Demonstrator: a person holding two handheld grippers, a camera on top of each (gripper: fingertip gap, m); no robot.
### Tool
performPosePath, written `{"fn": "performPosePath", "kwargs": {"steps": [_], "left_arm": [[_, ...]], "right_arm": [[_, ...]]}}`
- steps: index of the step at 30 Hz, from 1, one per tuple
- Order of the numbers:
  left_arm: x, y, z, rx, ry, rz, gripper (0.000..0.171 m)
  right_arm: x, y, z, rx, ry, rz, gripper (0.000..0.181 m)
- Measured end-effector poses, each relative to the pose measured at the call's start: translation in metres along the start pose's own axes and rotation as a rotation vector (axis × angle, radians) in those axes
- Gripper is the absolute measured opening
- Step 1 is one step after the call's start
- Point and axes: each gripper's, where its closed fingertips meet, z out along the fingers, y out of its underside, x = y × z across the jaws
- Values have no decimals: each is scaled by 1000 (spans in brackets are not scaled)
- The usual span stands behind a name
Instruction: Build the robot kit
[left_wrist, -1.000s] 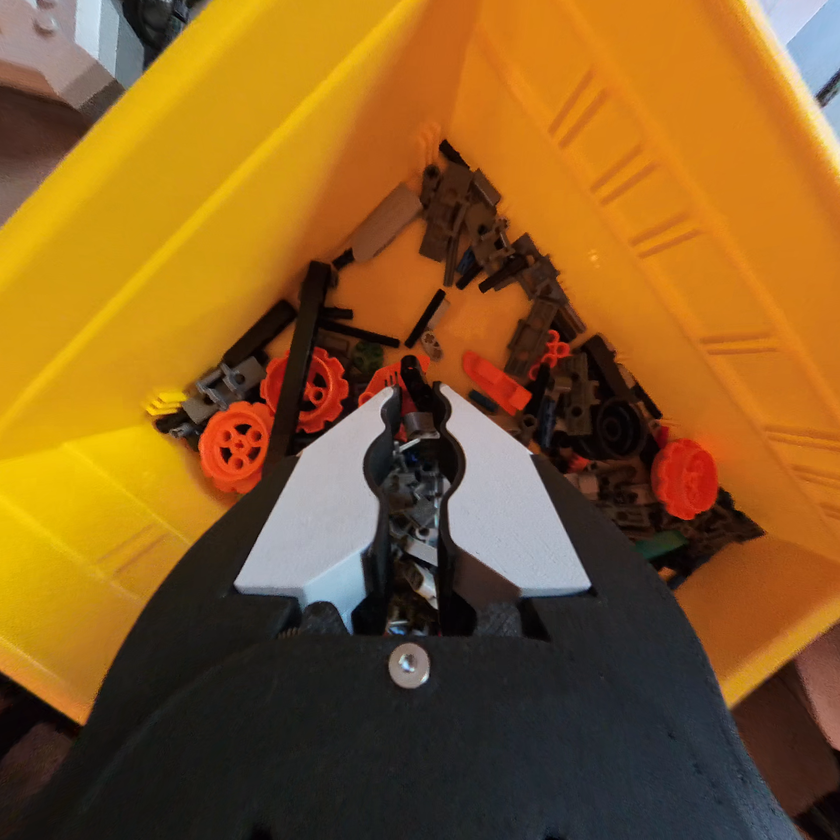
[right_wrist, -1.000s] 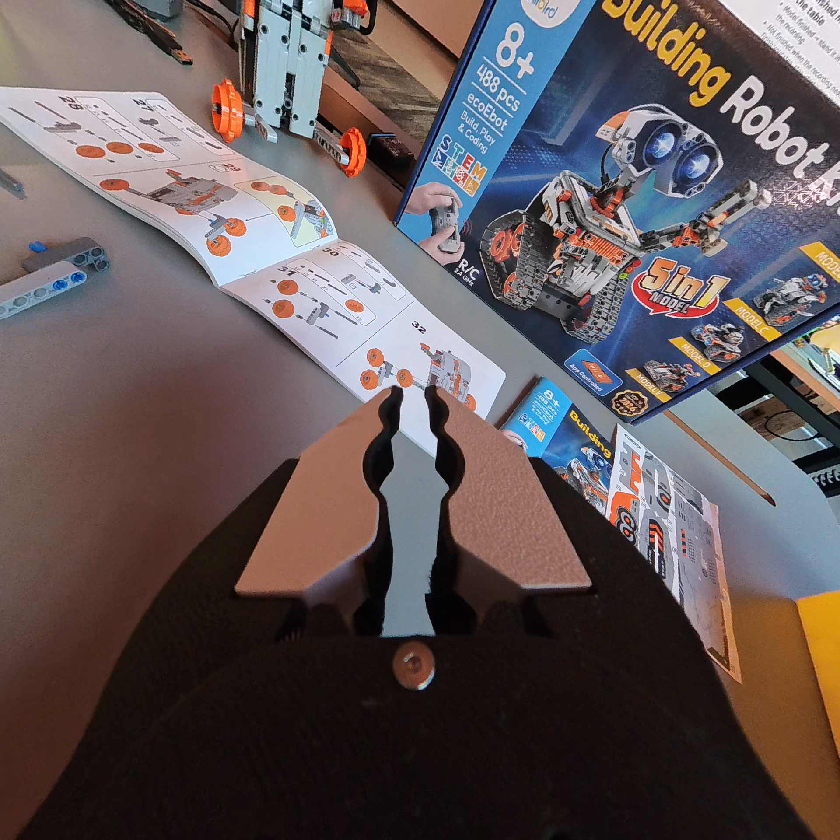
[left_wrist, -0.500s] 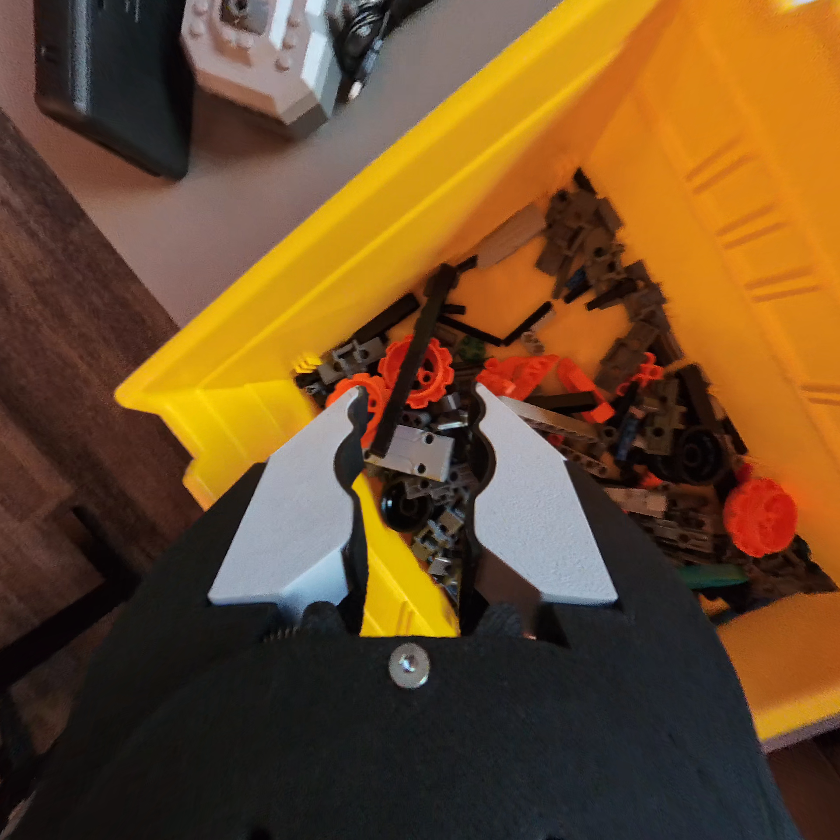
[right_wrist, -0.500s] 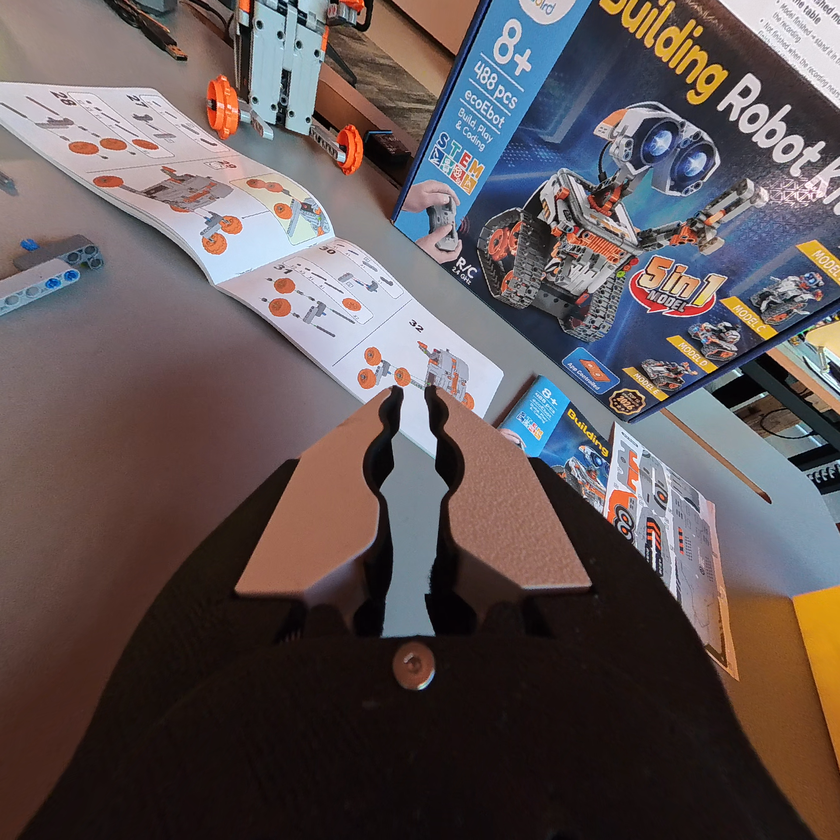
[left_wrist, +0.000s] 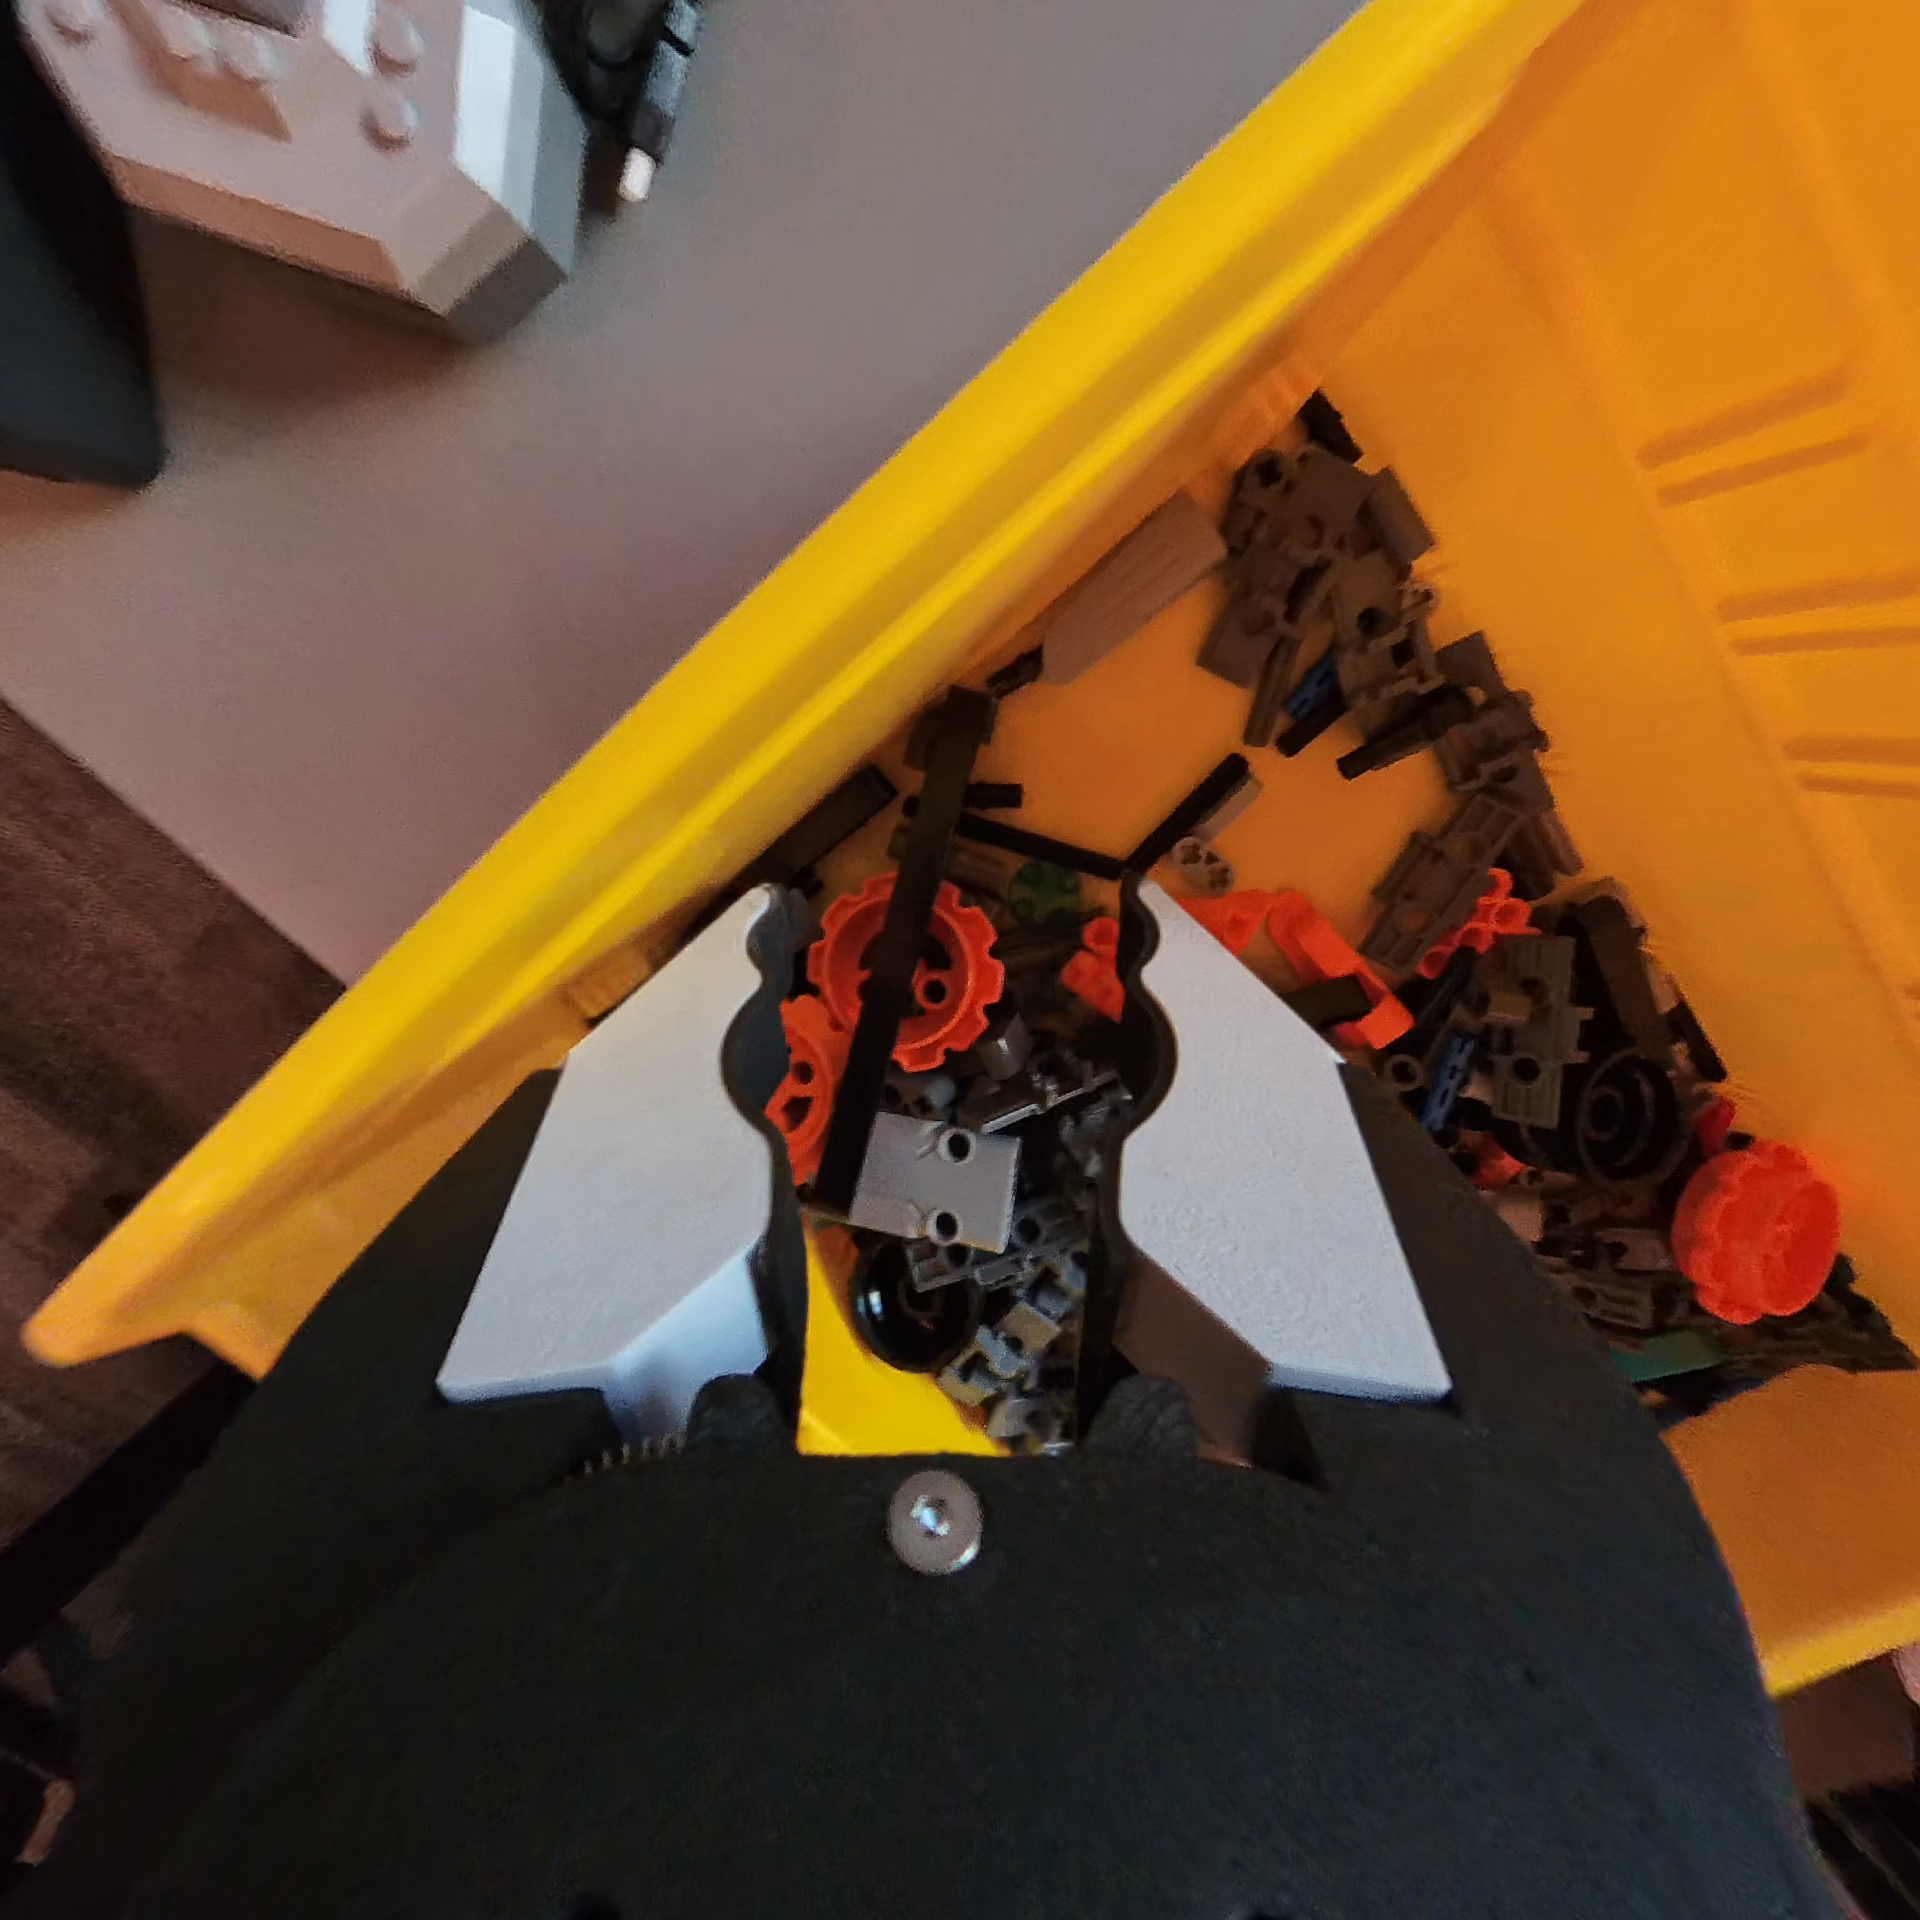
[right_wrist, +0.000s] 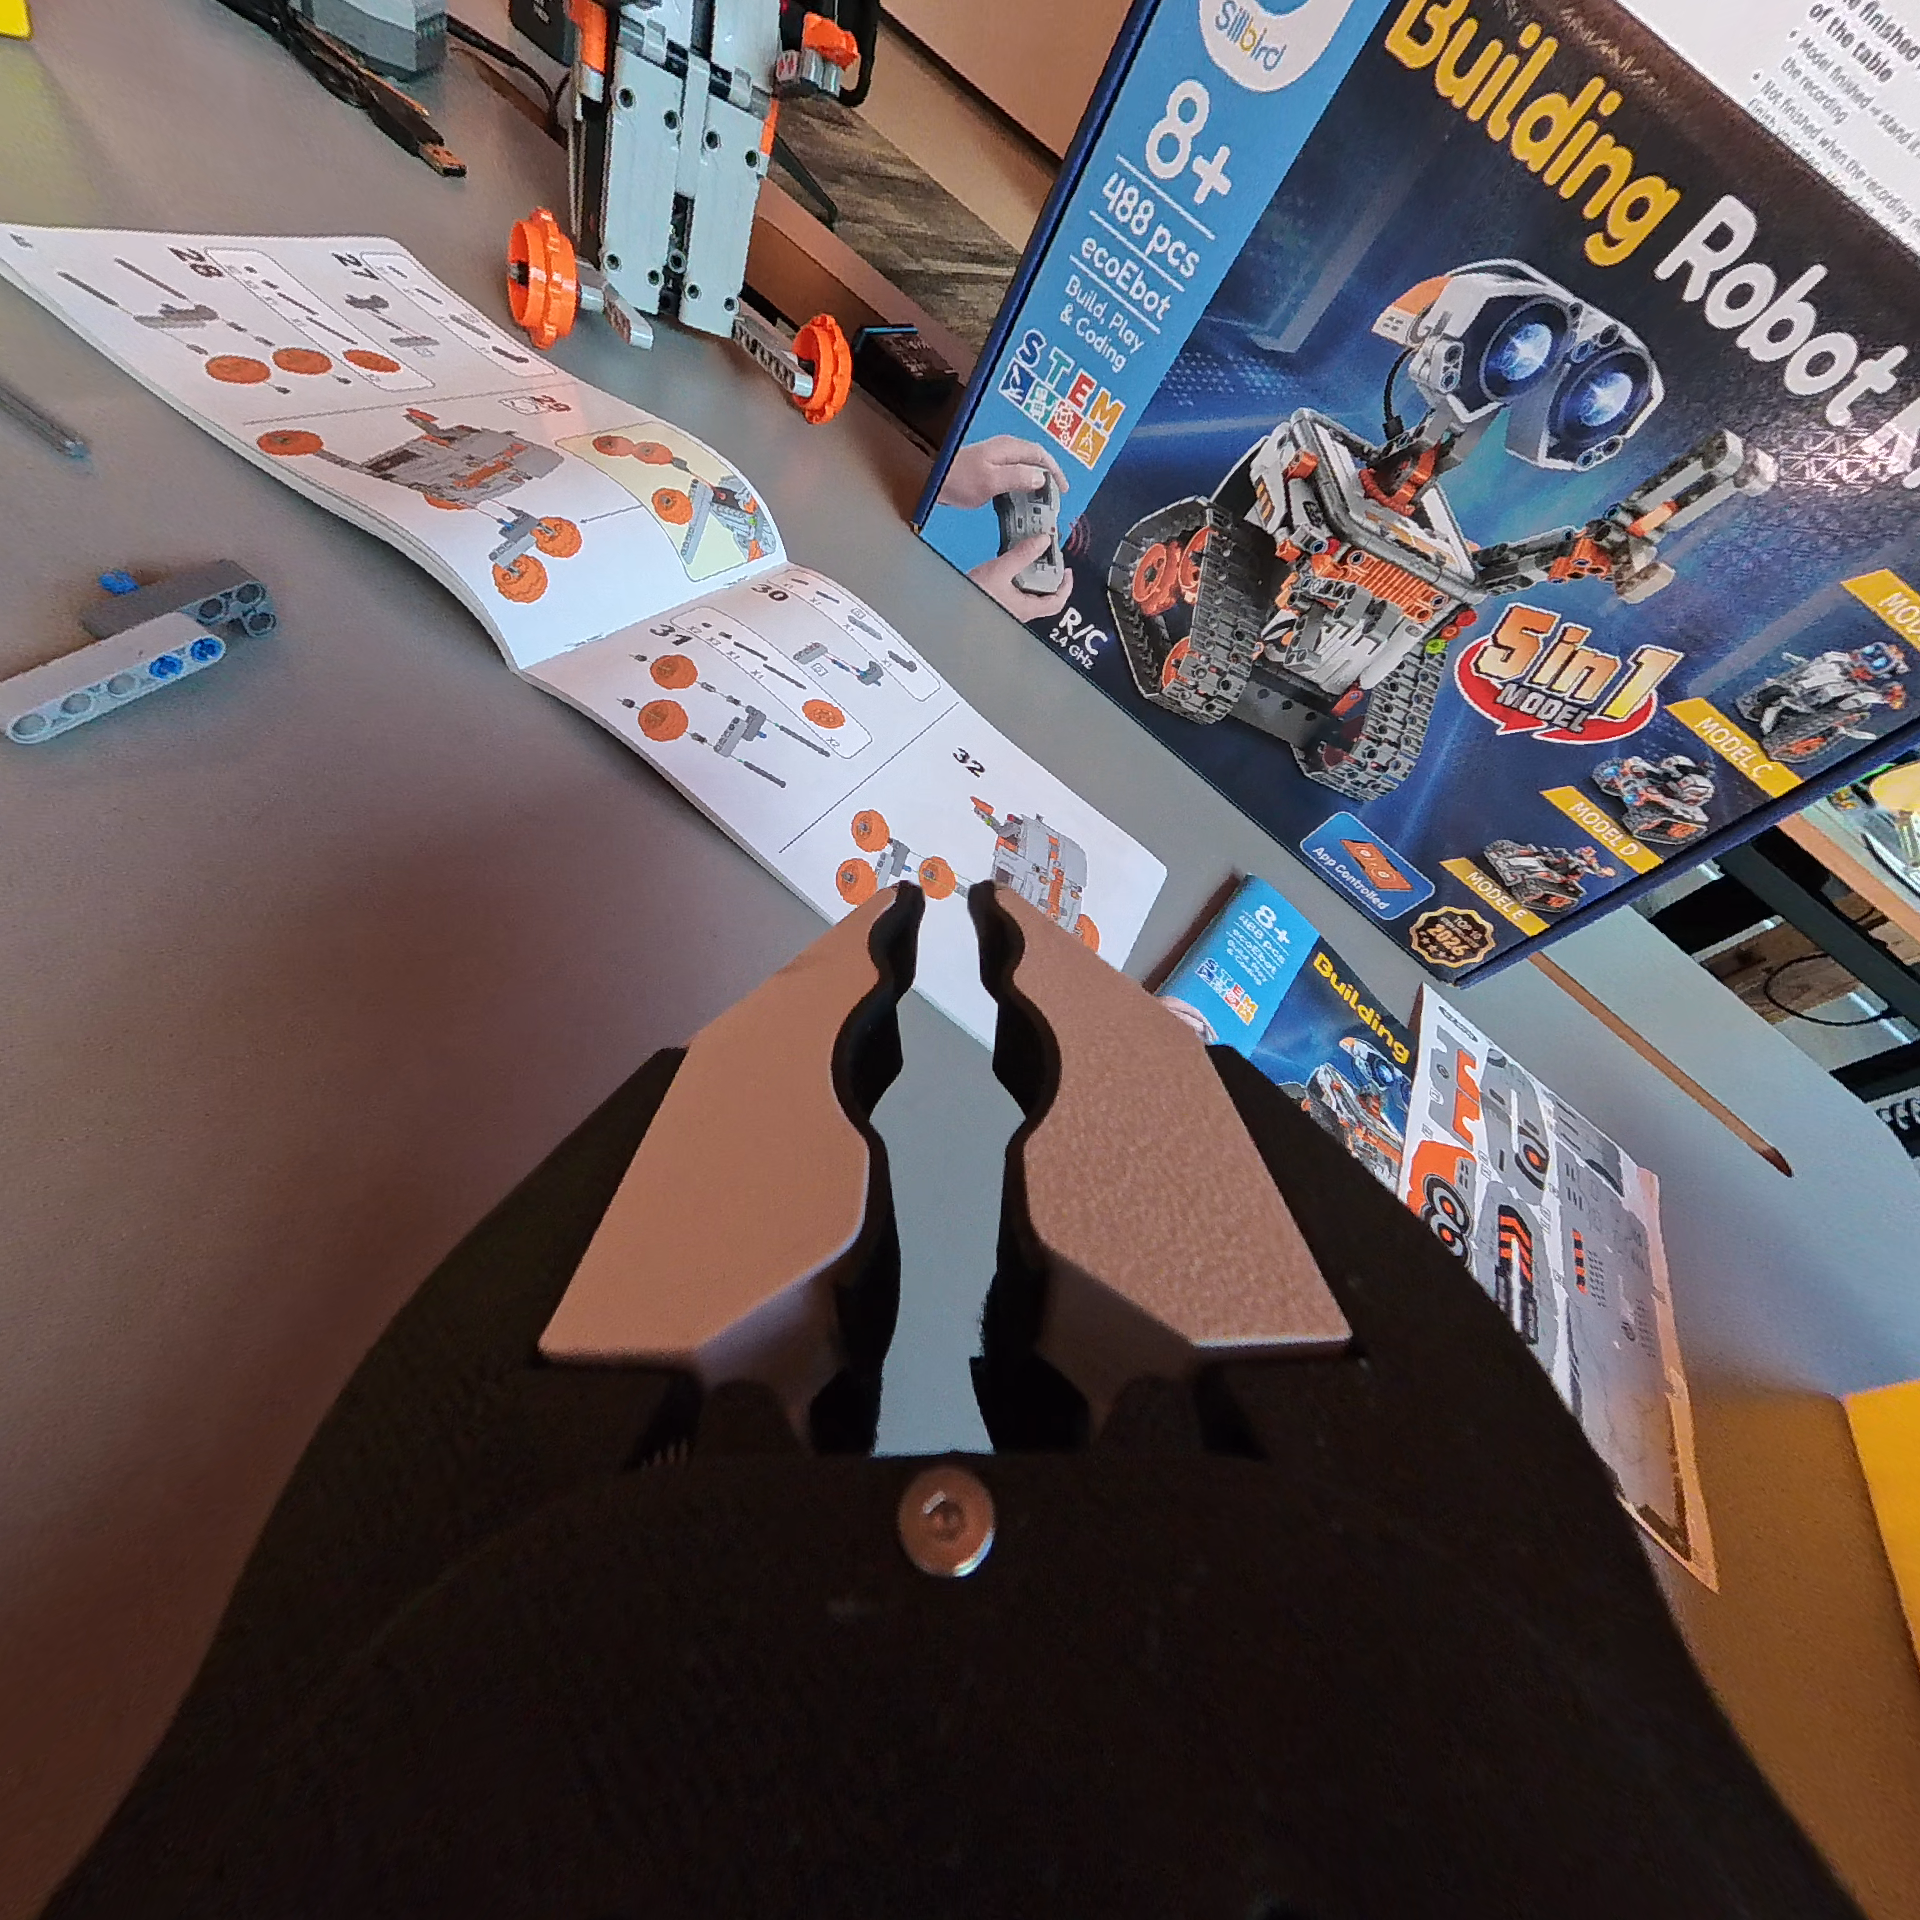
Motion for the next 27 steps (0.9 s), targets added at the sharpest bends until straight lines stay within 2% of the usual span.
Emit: {"fn": "performPosePath", "kwargs": {"steps": [5,7,9,10,12,18,21,27], "left_arm": [[11,6,1,-19,18,-12,62],[12,9,-7,8,13,-26,60],[20,15,-16,39,56,-65,63],[24,18,-20,49,77,-89,69],[30,26,-28,59,91,-121,68],[39,46,-44,100,48,-189,77],[50,54,-39,115,61,-236,84],[40,58,-26,142,-73,-296,88]], "right_arm": [[-2,-3,-1,14,-5,-2,9],[-1,-4,-1,24,-5,5,9],[-1,-5,-1,28,-6,13,8],[-1,-5,-2,32,-4,16,8],[0,-6,-2,40,-2,18,8],[5,-9,-4,62,40,15,7],[11,-11,-5,79,68,38,7],[7,-11,-2,81,68,40,8]]}}
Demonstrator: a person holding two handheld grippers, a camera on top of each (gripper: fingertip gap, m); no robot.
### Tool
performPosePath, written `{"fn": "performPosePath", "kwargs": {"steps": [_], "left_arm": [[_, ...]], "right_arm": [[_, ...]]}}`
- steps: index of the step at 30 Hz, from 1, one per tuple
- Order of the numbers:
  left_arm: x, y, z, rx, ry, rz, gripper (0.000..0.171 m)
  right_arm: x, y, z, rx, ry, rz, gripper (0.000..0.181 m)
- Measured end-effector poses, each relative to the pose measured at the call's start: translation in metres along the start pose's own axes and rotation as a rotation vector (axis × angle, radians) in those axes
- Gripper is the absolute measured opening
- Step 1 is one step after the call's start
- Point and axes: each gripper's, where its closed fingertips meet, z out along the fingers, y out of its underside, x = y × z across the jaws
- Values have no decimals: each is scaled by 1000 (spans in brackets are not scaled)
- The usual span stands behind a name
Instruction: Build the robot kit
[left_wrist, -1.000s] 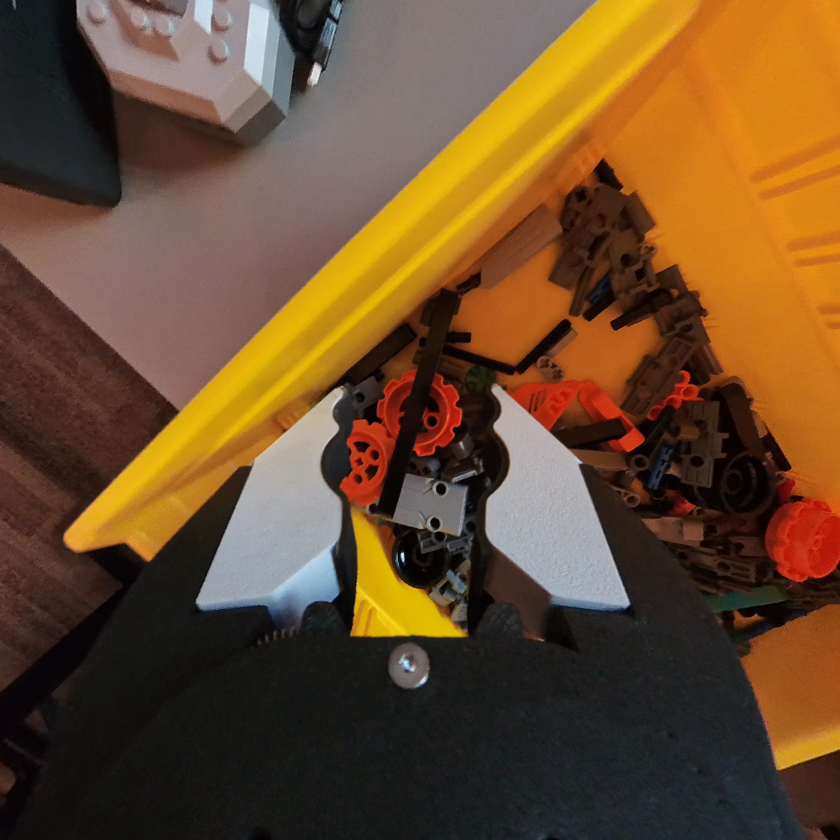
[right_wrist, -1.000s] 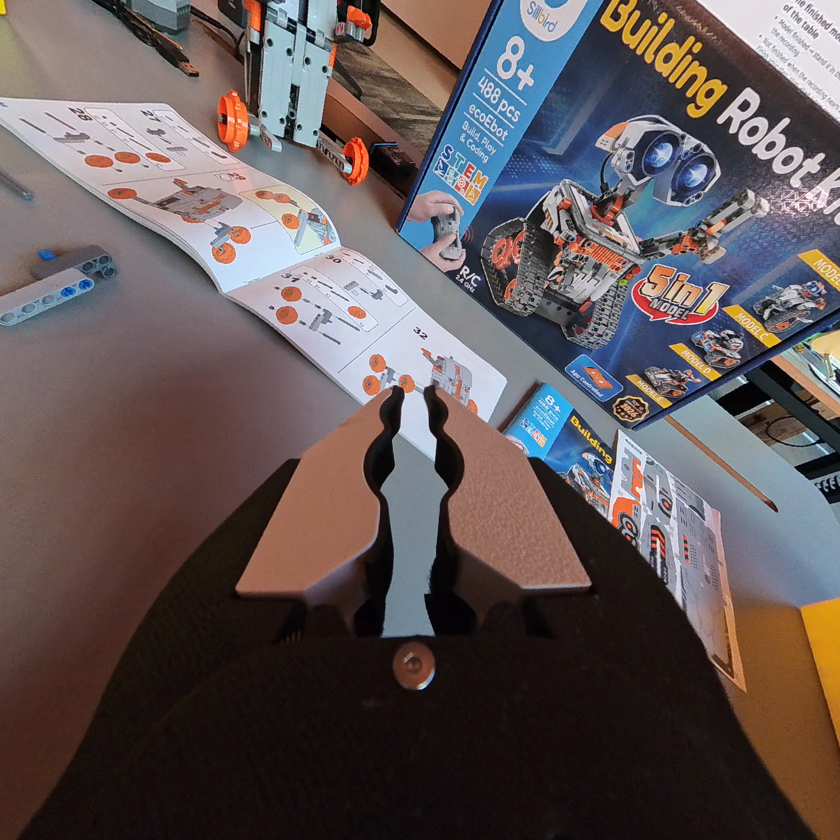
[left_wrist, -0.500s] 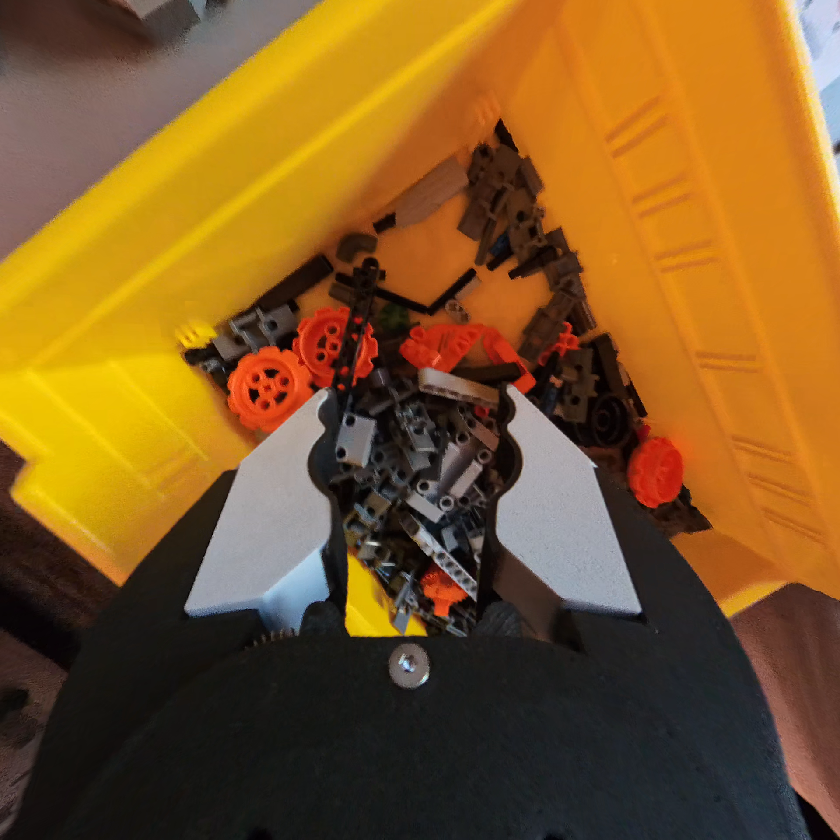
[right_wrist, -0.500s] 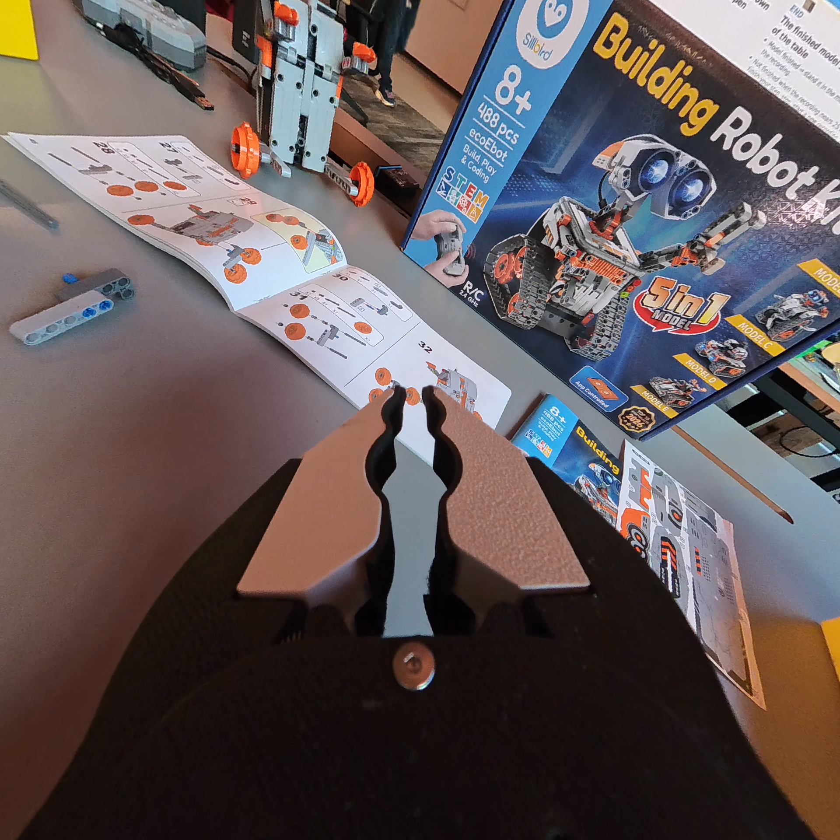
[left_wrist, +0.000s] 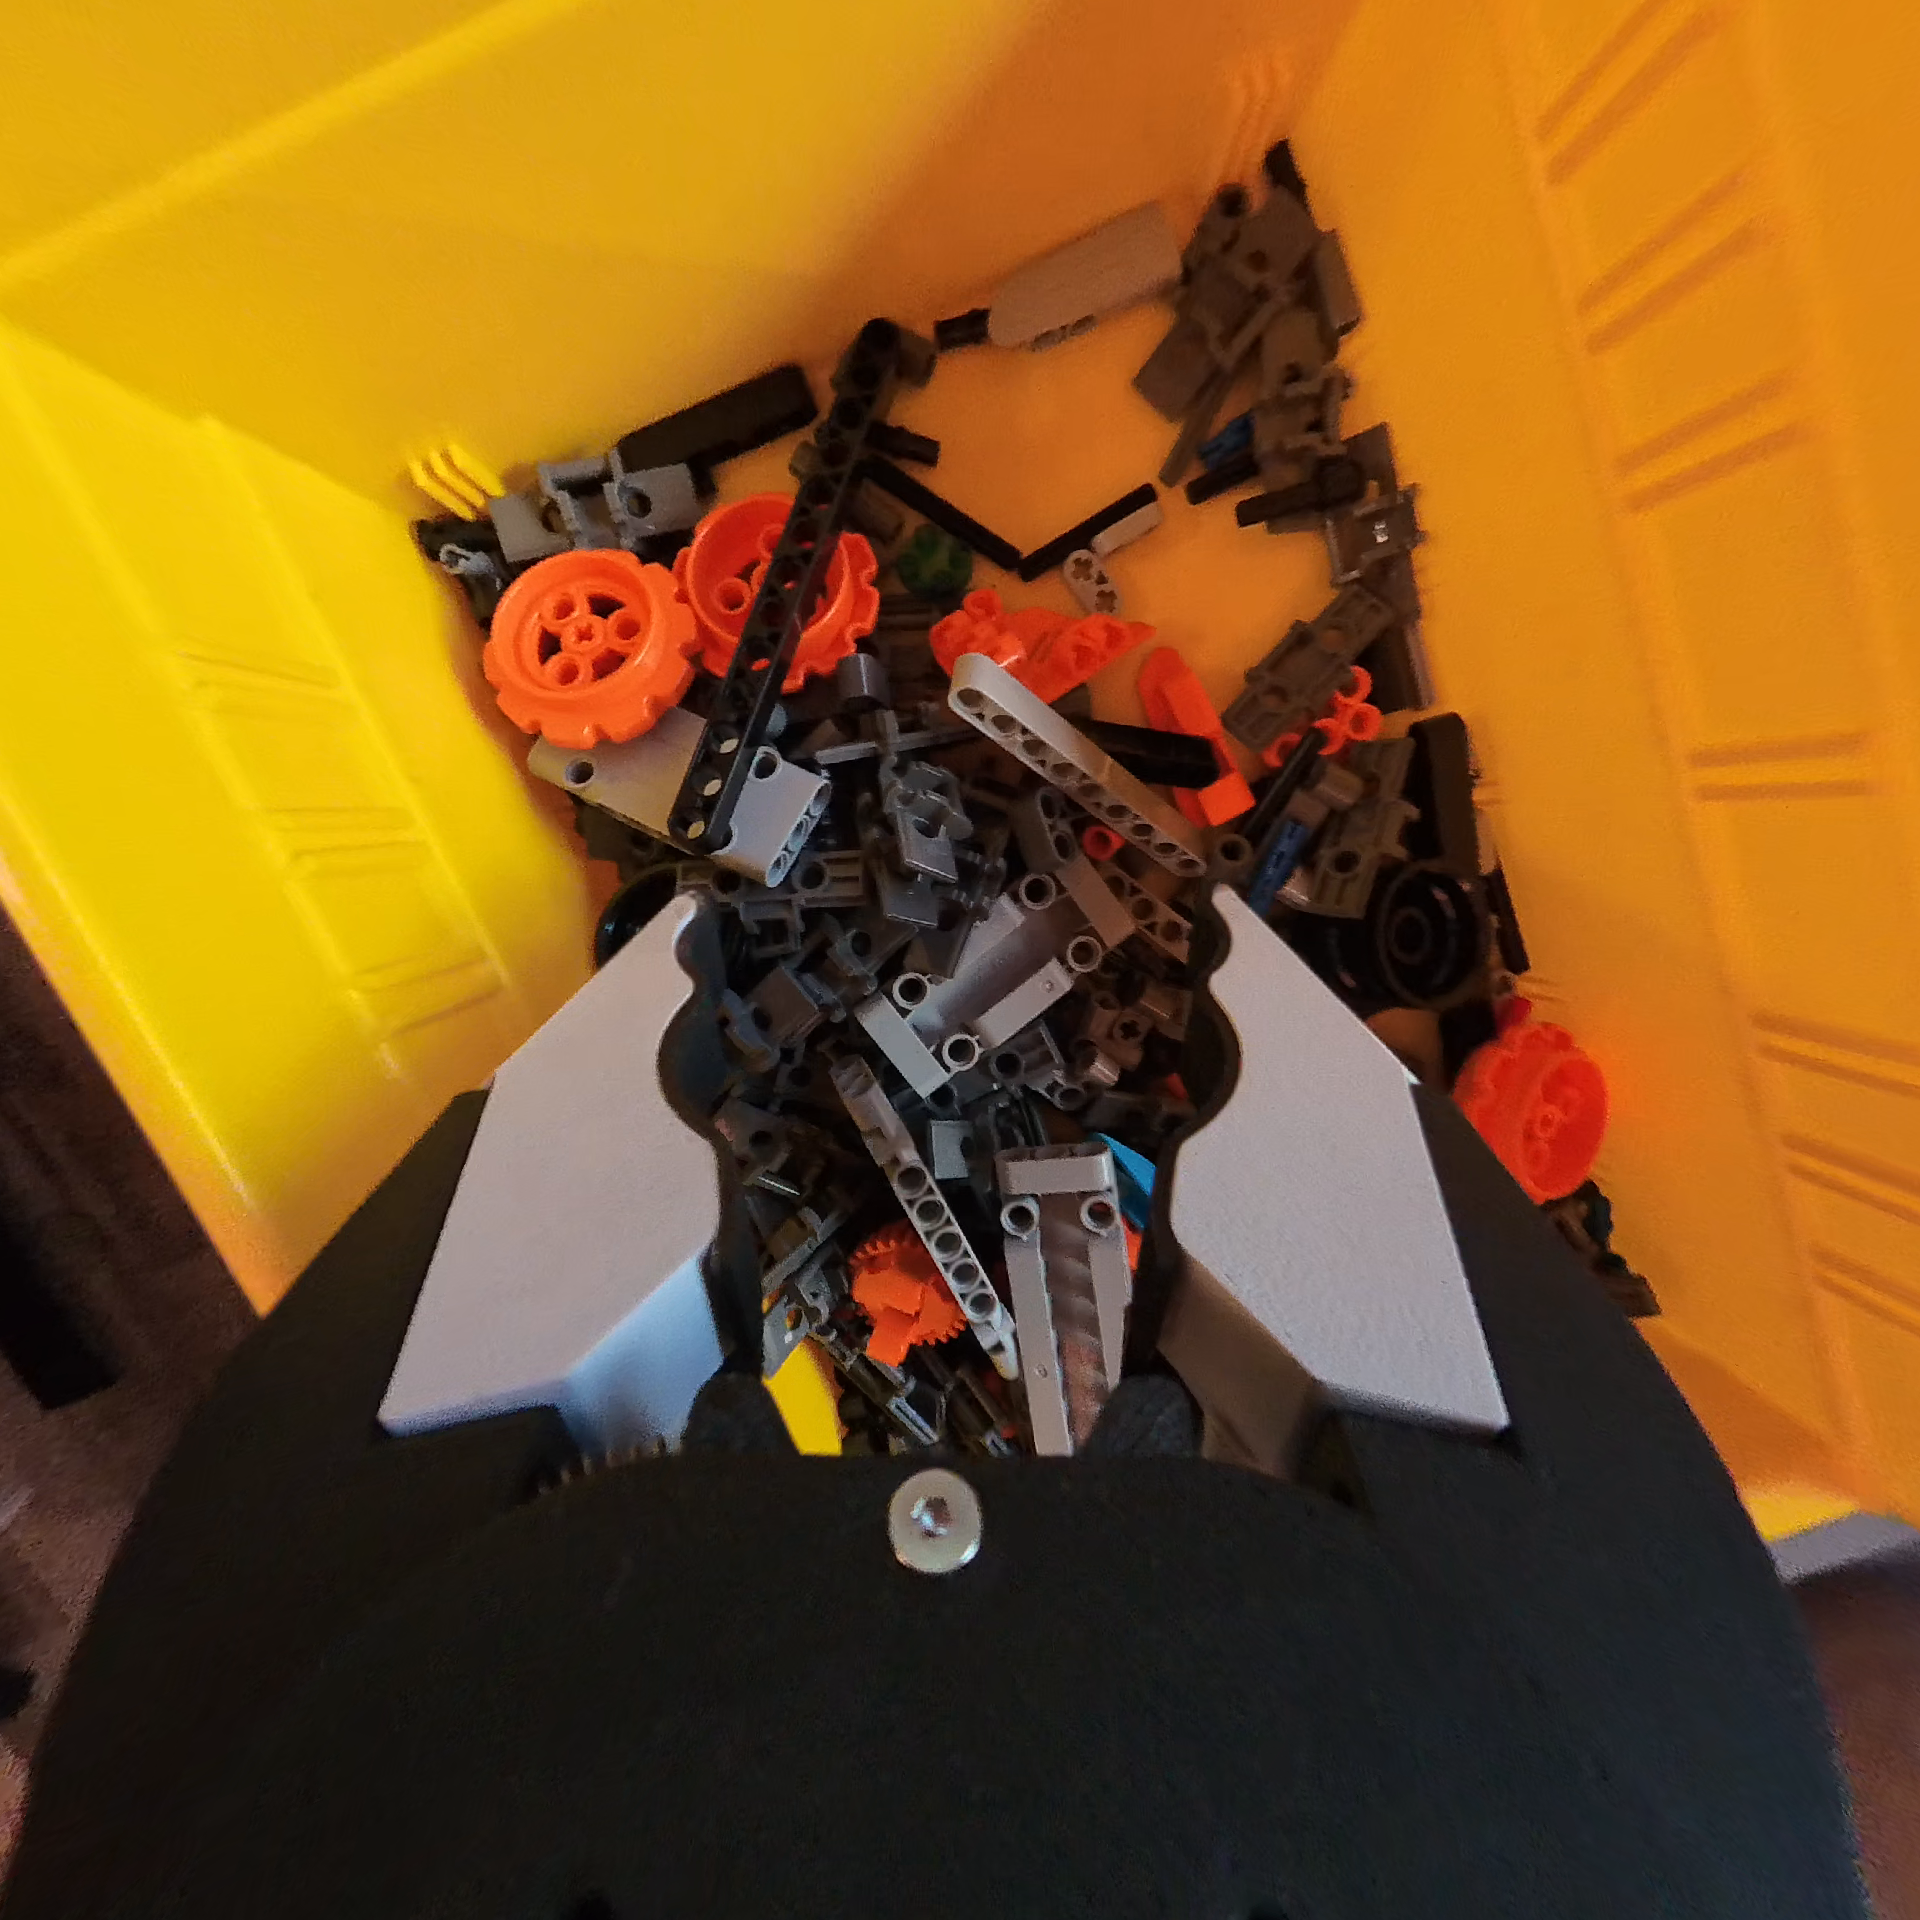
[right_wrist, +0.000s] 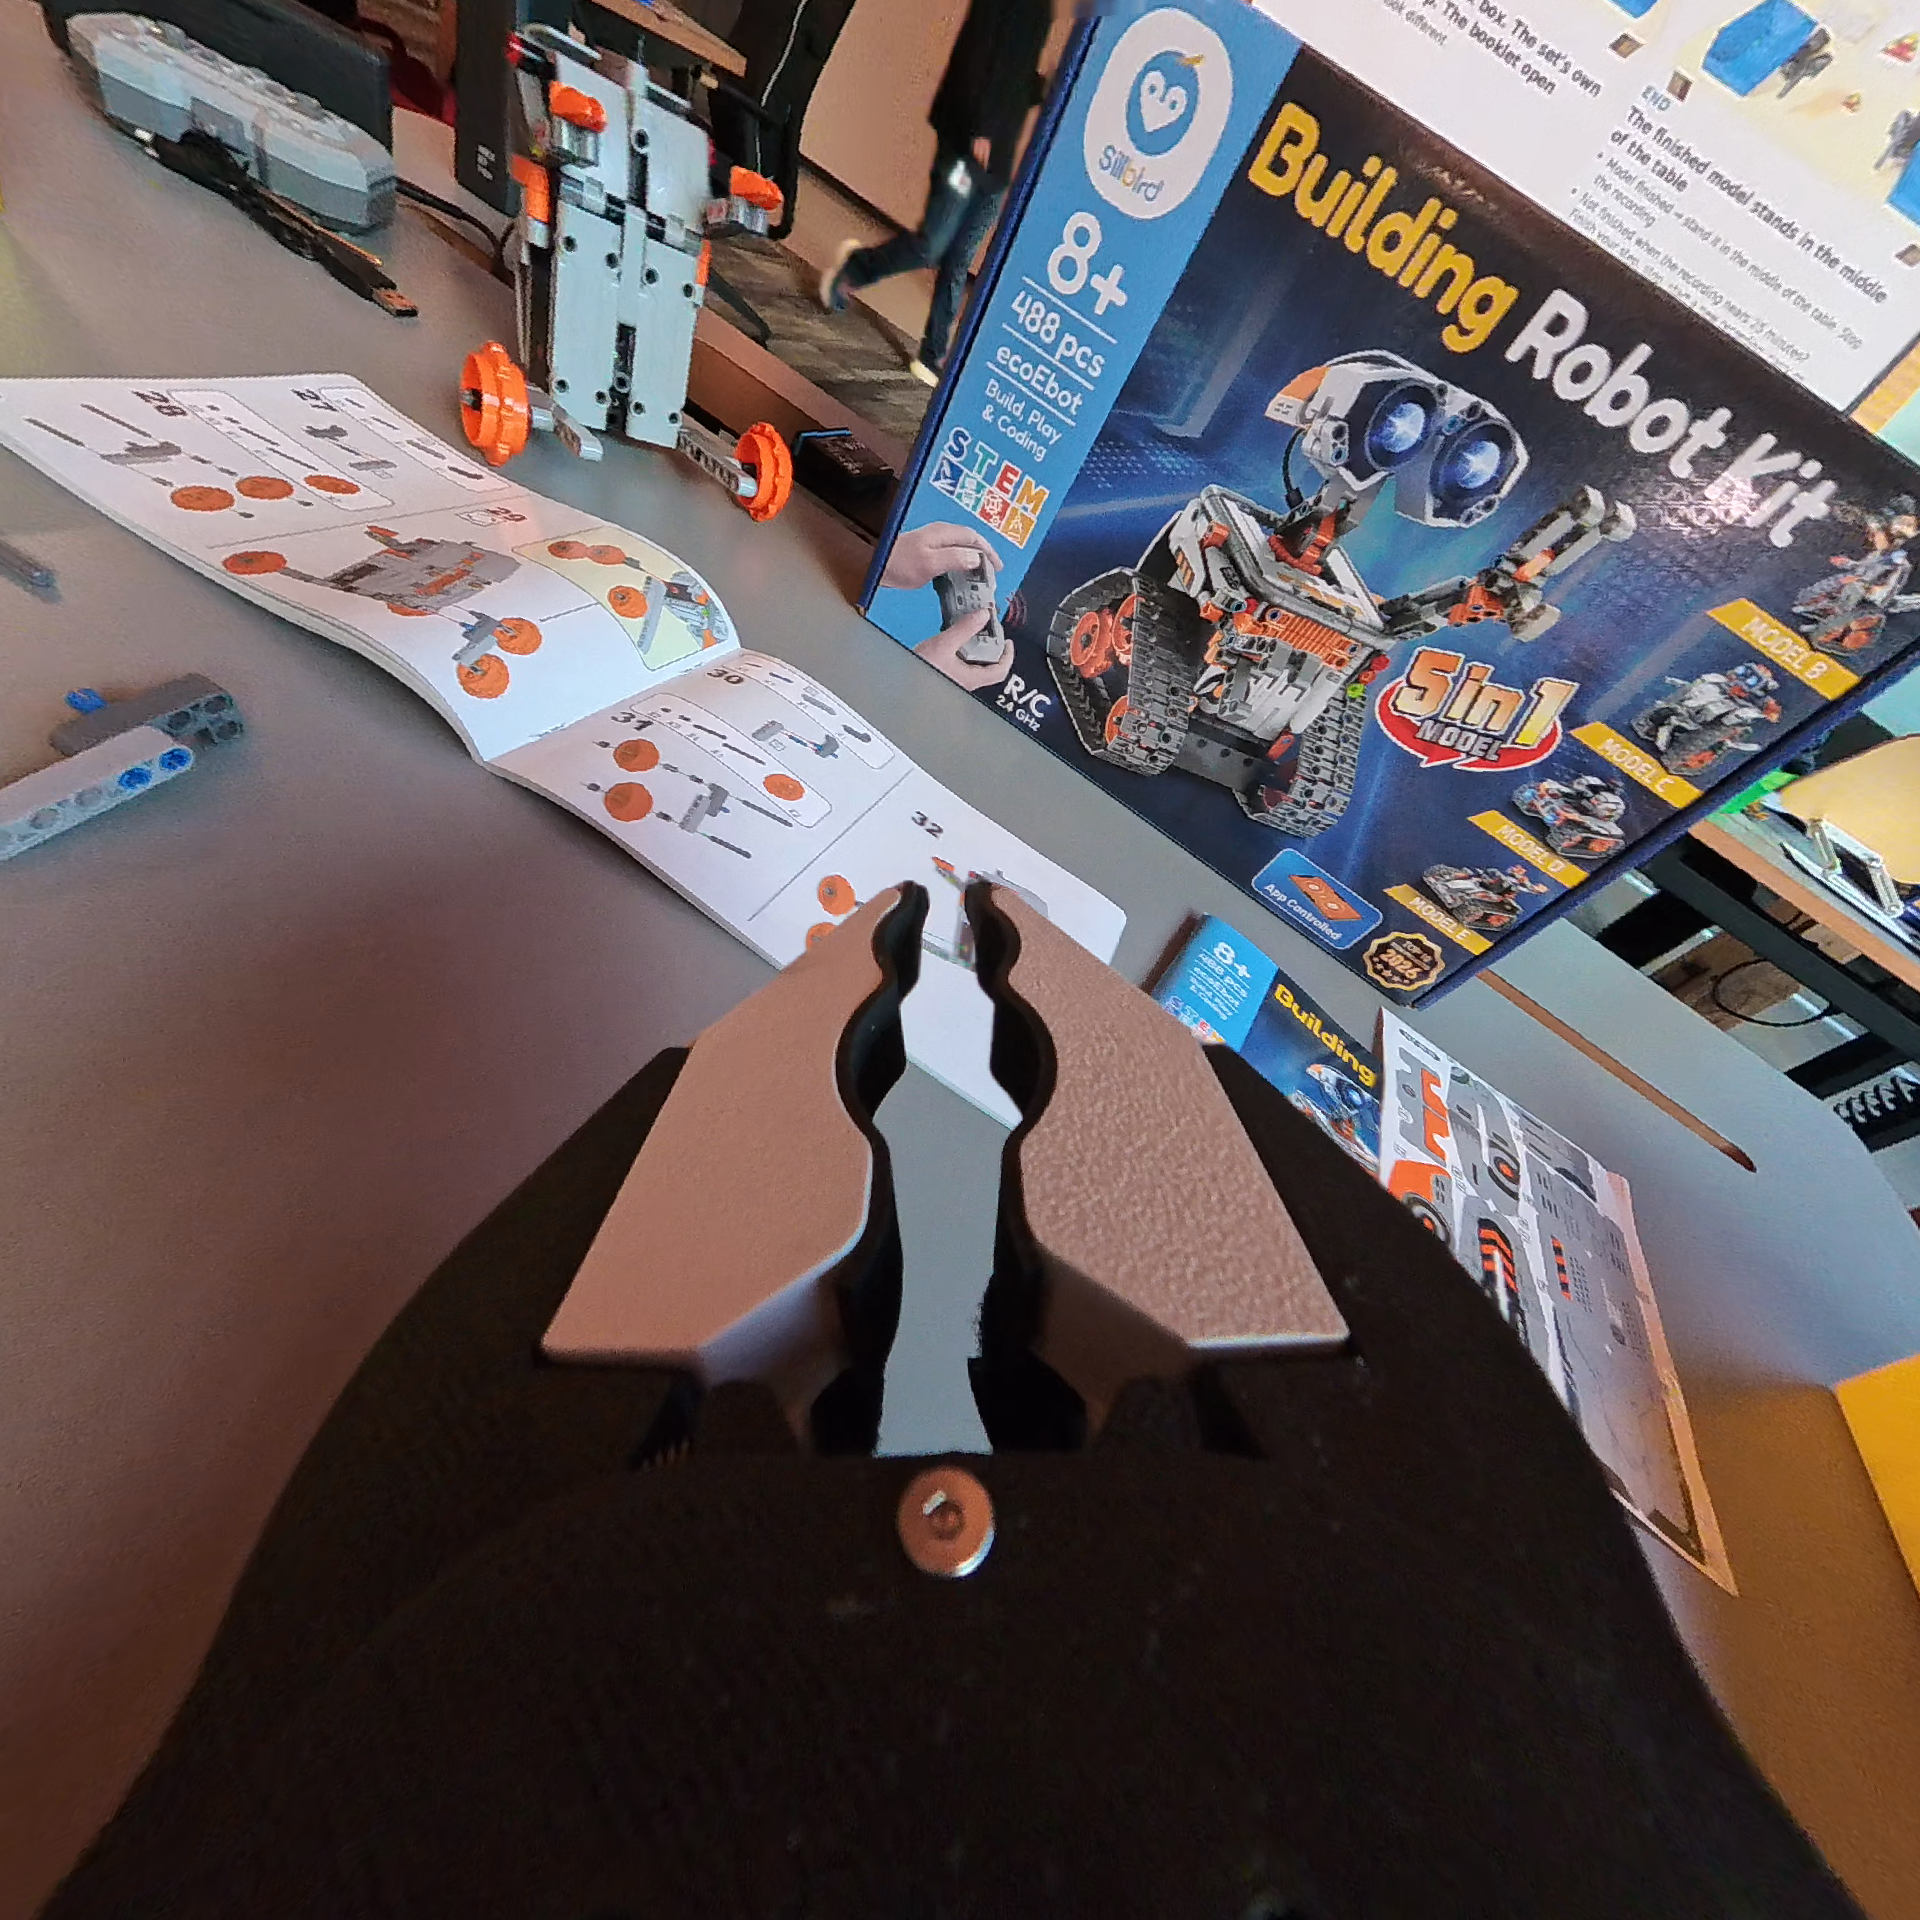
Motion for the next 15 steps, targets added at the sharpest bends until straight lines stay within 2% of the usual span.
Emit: {"fn": "performPosePath", "kwargs": {"steps": [4,8,15], "left_arm": [[-7,1,7,10,-43,-64,95],[-3,-4,7,28,-18,-153,99],[-5,-5,6,39,-10,-249,93]], "right_arm": [[-11,-4,0,16,-42,2,8],[-23,-7,1,38,-109,24,9],[-30,-17,-5,103,-183,80,8]]}}
